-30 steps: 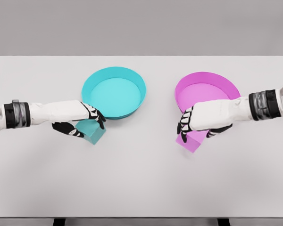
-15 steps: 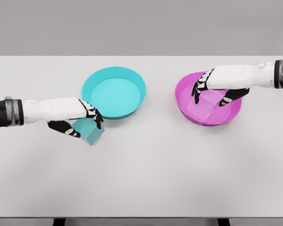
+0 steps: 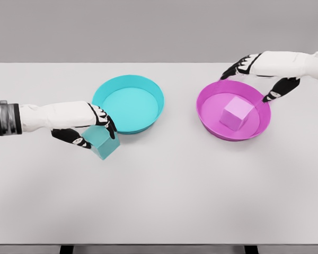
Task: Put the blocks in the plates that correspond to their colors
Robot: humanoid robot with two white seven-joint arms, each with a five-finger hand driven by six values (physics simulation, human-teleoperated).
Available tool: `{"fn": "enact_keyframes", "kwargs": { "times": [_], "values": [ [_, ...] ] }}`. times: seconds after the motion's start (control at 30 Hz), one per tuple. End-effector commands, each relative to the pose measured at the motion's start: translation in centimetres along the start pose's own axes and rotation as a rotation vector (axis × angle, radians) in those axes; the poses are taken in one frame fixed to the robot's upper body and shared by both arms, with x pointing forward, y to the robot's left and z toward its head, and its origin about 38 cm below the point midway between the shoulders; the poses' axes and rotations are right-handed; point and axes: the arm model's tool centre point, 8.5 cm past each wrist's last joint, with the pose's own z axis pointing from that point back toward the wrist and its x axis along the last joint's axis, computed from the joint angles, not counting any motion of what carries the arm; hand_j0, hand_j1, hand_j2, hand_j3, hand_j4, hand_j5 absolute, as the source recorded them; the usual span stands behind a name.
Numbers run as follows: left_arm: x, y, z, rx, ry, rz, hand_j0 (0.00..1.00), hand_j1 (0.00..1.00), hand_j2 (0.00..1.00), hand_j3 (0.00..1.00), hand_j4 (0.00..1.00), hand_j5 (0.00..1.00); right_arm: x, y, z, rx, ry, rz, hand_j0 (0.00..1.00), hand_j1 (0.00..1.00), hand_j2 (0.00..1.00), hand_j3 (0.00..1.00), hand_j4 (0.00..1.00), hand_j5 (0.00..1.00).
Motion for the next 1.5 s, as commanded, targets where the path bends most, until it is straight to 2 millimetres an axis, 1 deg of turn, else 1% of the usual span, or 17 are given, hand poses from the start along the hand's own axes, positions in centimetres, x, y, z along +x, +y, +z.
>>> {"fn": "enact_keyframes", "kwargs": {
  "times": [0.0, 0.03, 0.07, 0.1, 0.13, 0.2, 0.27, 0.3, 0.33, 0.4, 0.57, 0.63, 0.83, 1.07, 1.2, 1.37, 1.47],
  "values": [
    [0.1, 0.1, 0.0, 0.007, -0.004, 0.009, 0.6, 0.6, 0.6, 0.6, 0.6, 0.6, -0.7, -1.3, 1.8, -0.046, 0.039, 0.002, 1.0, 1.0, 1.0, 1.0, 1.0, 1.0],
    [0.1, 0.2, 0.1, 0.008, -0.004, 0.006, 0.6, 0.6, 0.6, 0.6, 0.6, 0.6, -0.7, -1.4, 1.9, -0.048, 0.039, 0.002, 1.0, 1.0, 1.0, 1.0, 1.0, 1.0],
    [0.1, 0.4, 0.1, 0.01, -0.004, 0.002, 0.6, 0.6, 0.6, 0.6, 0.6, 0.6, -0.9, -1.1, 2.1, -0.043, 0.048, -0.002, 1.0, 1.0, 1.0, 1.0, 1.0, 1.0],
    [0.1, 0.5, 0.1, 0.013, -0.005, 0.002, 0.6, 0.6, 0.6, 0.6, 0.6, 0.6, -1.2, -0.8, 2.9, -0.035, 0.065, -0.006, 1.0, 1.0, 1.0, 1.0, 1.0, 1.0],
    [0.1, 0.8, 0.2, 0.02, -0.006, 0.001, 0.6, 0.6, 0.6, 0.6, 0.6, 0.6, -1.3, -0.4, 2.8, -0.029, 0.067, -0.011, 1.0, 1.0, 1.0, 1.0, 1.0, 1.0],
    [0.1, 1.1, 0.3, 0.029, -0.002, -0.003, 0.6, 0.6, 0.6, 0.6, 0.6, 0.6, -2.5, 0.6, 3.4, -0.021, 0.105, -0.045, 1.0, 1.0, 1.0, 1.0, 1.0, 1.0],
    [0.0, 1.2, 0.4, 0.031, 0.001, -0.003, 0.6, 0.6, 0.6, 0.6, 0.6, 0.6, -3.2, 0.8, 4.0, -0.025, 0.13, -0.06, 1.0, 1.0, 1.0, 1.0, 1.0, 1.0],
    [0.0, 1.3, 0.4, 0.034, 0.001, -0.004, 0.6, 0.6, 0.6, 0.6, 0.6, 0.6, -3.7, 0.9, 4.7, -0.025, 0.15, -0.066, 1.0, 1.0, 1.0, 1.0, 1.0, 1.0],
    [0.0, 1.3, 0.4, 0.034, 0.002, -0.002, 0.6, 0.6, 0.6, 0.6, 0.6, 0.6, -3.7, 0.8, 4.8, -0.025, 0.153, -0.066, 1.0, 1.0, 1.0, 1.0, 1.0, 1.0],
    [-0.2, 1.9, 0.8, 0.052, 0.013, -0.008, 0.6, 0.6, 0.6, 0.6, 0.6, 0.6, -3.7, 0.7, 4.8, -0.026, 0.152, -0.064, 1.0, 1.0, 1.0, 1.0, 1.0, 1.0],
    [-0.4, 2.2, 1.0, 0.061, 0.025, -0.007, 0.6, 0.6, 0.6, 0.6, 0.6, 0.6, -3.5, 0.6, 4.7, -0.028, 0.146, -0.06, 1.0, 1.0, 1.0, 1.0, 1.0, 1.0],
    [-0.8, 2.3, 1.1, 0.07, 0.034, 0.0, 0.59, 0.59, 0.59, 0.59, 0.59, 0.59, -3.5, 0.6, 4.7, -0.027, 0.147, -0.059, 1.0, 1.0, 1.0, 1.0, 1.0, 1.0],
    [-1.5, 2.3, 1.1, 0.077, 0.049, 0.014, 0.59, 0.59, 0.59, 0.59, 0.59, 0.59, -2.7, 0.4, 3.6, -0.024, 0.113, -0.043, 1.0, 1.0, 1.0, 1.0, 1.0, 1.0],
    [-1.7, 2.5, 0.3, 0.092, 0.039, 0.021, 0.59, 0.59, 0.59, 0.59, 0.59, 0.59, -2.4, 0.1, 3.3, -0.026, 0.104, -0.035, 1.0, 1.0, 1.0, 1.0, 1.0, 1.0],
    [-2.4, 2.7, 0.1, 0.104, 0.052, 0.033, 0.59, 0.59, 0.59, 0.59, 0.59, 0.59, -2.5, 0.1, 3.4, -0.028, 0.106, -0.035, 1.0, 1.0, 1.0, 1.0, 1.0, 1.0],
    [-2.9, 2.8, -1.0, 0.122, 0.043, 0.052, 0.59, 0.59, 0.59, 0.59, 0.59, 0.59, -2.5, 0.1, 3.4, -0.029, 0.105, -0.037, 1.0, 1.0, 1.0, 1.0, 1.0, 1.0],
    [-2.9, 3.1, -1.1, 0.129, 0.041, 0.051, 0.59, 0.59, 0.59, 0.59, 0.59, 0.59, -2.6, 0.0, 3.5, -0.03, 0.11, -0.036, 1.0, 1.0, 1.0, 1.0, 1.0, 1.0]
  ]
}}
